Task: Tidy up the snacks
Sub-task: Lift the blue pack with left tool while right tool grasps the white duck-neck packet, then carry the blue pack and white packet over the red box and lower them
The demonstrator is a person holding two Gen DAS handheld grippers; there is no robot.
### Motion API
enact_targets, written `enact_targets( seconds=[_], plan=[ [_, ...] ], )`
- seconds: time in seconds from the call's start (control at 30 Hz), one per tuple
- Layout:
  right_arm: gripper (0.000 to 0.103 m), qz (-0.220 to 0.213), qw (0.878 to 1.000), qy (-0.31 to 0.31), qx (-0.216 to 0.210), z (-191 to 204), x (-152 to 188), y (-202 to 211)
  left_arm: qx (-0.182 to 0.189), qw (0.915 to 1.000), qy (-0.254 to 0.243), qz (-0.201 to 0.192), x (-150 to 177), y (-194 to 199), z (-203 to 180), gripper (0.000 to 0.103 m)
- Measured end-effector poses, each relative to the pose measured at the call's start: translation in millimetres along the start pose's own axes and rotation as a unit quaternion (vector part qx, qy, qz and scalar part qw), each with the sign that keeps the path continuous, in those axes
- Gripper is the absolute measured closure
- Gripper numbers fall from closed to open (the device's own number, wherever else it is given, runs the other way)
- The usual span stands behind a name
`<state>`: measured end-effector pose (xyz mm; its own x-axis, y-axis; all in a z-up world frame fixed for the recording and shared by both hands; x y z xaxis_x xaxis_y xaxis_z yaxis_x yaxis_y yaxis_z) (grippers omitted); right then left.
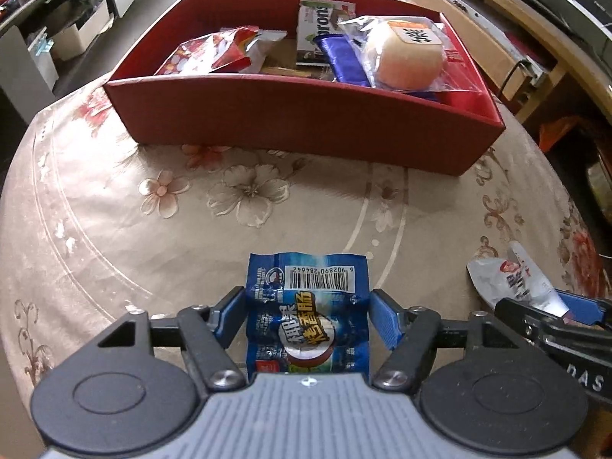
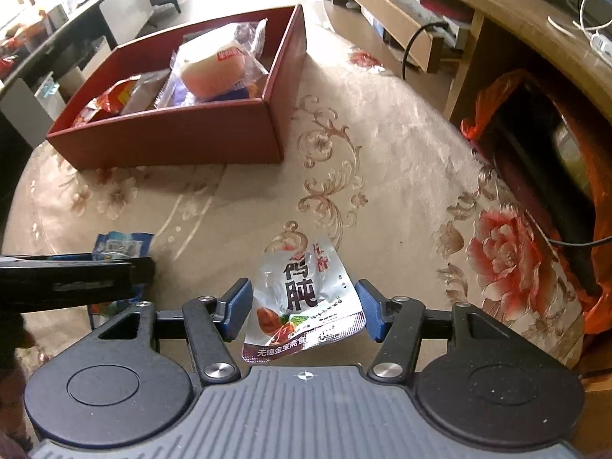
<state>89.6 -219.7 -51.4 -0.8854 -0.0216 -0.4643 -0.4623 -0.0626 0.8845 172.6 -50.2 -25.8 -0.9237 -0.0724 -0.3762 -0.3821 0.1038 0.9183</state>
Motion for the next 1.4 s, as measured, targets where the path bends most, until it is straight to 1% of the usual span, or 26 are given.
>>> enact_targets(
  seconds=[0.07,0.1,0.13,0.17,0.23,0.27,0.3,0.33,0.37,0.47,0.5,0.53,0.57,0.6,0.67,0.77,0.9,1.17,1.4],
  plan=[
    [0.032,0.006,1.0,-0.007,0.001,-1.3,-1.6,-4.4,-0.001,1.0,0.004,0.005,-0.6,-4.5,3.0,0.034],
    [0.028,0.006,1.0,-0.01,-0.001,-1.5,-2.8,-6.0,0.0,0.9999,0.01,0.007,-1.1,-6.4,4.2,0.034],
    [0.027,0.004,1.0,-0.015,0.0,-1.6,-4.4,-6.7,0.002,0.9999,0.013,0.005,-2.3,-6.9,4.3,0.034],
    [0.026,0.002,1.0,-0.017,-0.001,-0.7,-6.4,-7.1,0.003,0.9999,0.01,0.003,-3.9,-7.3,3.0,0.034],
    [0.019,0.006,1.0,-0.017,-0.01,1.5,-8.5,-9.6,0.002,1.0,0.006,-0.001,-6.1,-8.8,0.8,0.033],
    [0.016,0.01,1.0,-0.018,-0.01,3.1,-8.8,-11.7,-0.001,1.0,0.004,-0.003,-6.2,-10.5,-0.2,0.032],
    [0.016,0.014,1.0,-0.013,-0.007,5.5,-8.5,-14.3,-0.004,1.0,0.0,-0.004,-5.8,-11.7,-2.4,0.031],
    [0.016,0.018,1.0,-0.007,-0.001,8.2,-7.5,-16.9,-0.006,1.0,-0.007,-0.004,-5.2,-13.0,-5.2,0.026],
    [0.017,0.02,1.0,0.0,0.007,10.8,-6.0,-19.3,-0.007,0.9999,-0.014,-0.002,-5.0,-14.6,-7.7,0.024],
    [0.021,0.028,0.999,0.018,0.032,15.2,-2.6,-26.2,-0.023,0.999,-0.038,-0.006,-1.8,-17.4,-14.1,0.024],
    [0.023,0.028,0.998,0.027,0.04,17.5,-2.1,-25.9,-0.027,0.9988,-0.041,-0.006,-1.1,-16.9,-15.2,0.025],
    [0.026,0.027,0.998,0.035,0.048,19.1,-1.3,-24.9,-0.032,0.9985,-0.044,-0.008,-0.5,-15.9,-15.4,0.033],
    [0.031,0.026,0.998,0.039,0.048,19.8,-0.6,-23.6,-0.034,0.9984,-0.045,-0.01,0.0,-14.1,-14.3,0.034],
    [0.037,0.026,0.998,0.039,0.046,19.0,-0.5,-22.1,-0.026,0.9988,-0.041,-0.008,0.2,-13.1,-12.1,0.034],
    [0.041,0.024,0.998,0.035,0.042,15.5,0.4,-18.6,-0.02,0.9993,-0.033,-0.004,1.2,-11.0,-7.4,0.034],
    [0.042,0.02,0.998,0.029,0.044,11.5,1.6,-14.7,-0.017,0.9996,-0.021,-0.004,2.5,-6.9,-0.1,0.034],
    [0.042,0.002,0.999,0.023,0.031,11.4,-0.6,-5.2,-0.006,0.9998,-0.014,-0.013,0.3,2.6,5.3,0.034],
    [0.042,-0.029,0.999,0.015,0.011,14.6,-7.1,12.1,0.019,0.9992,-0.016,-0.033,-4.9,23.7,0.6,0.034],
    [0.042,-0.037,0.999,0.019,0.008,22.8,-10.7,14.2,0.019,0.9986,-0.018,-0.047,-7.9,32.6,1.2,0.034]
  ],
)
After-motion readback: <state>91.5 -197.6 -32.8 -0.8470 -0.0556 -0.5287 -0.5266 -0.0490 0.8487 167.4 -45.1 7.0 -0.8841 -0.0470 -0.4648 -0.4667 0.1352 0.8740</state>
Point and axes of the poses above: each gripper's, at about its wrist camera, not at the fingertips, and y roughly against the way its jaws point, z to its left, x to its underside, the point moved 2 cm from there along -y, roughly the way its jaws point, and after that the axes turned 2 degrees about x, right-handed, at the moved point
